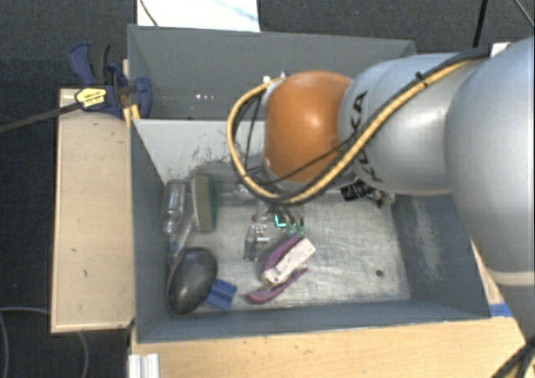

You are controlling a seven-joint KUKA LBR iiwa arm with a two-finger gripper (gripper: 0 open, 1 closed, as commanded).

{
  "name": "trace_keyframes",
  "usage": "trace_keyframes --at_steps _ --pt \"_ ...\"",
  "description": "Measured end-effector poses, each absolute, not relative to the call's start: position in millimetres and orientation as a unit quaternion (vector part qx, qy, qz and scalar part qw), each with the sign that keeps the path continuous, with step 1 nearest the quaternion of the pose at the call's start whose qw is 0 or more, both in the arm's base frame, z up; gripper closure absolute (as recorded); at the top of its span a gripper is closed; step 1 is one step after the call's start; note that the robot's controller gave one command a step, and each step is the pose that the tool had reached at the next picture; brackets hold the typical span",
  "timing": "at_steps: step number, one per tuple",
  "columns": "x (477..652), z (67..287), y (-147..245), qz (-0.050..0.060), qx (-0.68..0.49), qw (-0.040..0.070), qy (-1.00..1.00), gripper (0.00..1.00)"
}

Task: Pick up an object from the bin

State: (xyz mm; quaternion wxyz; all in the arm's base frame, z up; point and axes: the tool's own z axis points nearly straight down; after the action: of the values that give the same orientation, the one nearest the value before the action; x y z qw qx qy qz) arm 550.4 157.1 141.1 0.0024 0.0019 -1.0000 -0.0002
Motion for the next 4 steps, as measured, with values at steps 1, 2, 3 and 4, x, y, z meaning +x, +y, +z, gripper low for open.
trace_keyframes --at_steps 1,2,3,4 --pt "479.3 149.9 134.3 0.0 0.135 0.001 -0.991 0.0" --pt "508.7 125.6 93.8 0.0 0.039 -0.002 -0.999 0.0" --pt "502.3 81.7 65.4 0.0 0.164 0.001 -0.986 0.0" --pt "503.1 82.9 66.7 -0.001 0.162 -0.001 -0.987 1.0"
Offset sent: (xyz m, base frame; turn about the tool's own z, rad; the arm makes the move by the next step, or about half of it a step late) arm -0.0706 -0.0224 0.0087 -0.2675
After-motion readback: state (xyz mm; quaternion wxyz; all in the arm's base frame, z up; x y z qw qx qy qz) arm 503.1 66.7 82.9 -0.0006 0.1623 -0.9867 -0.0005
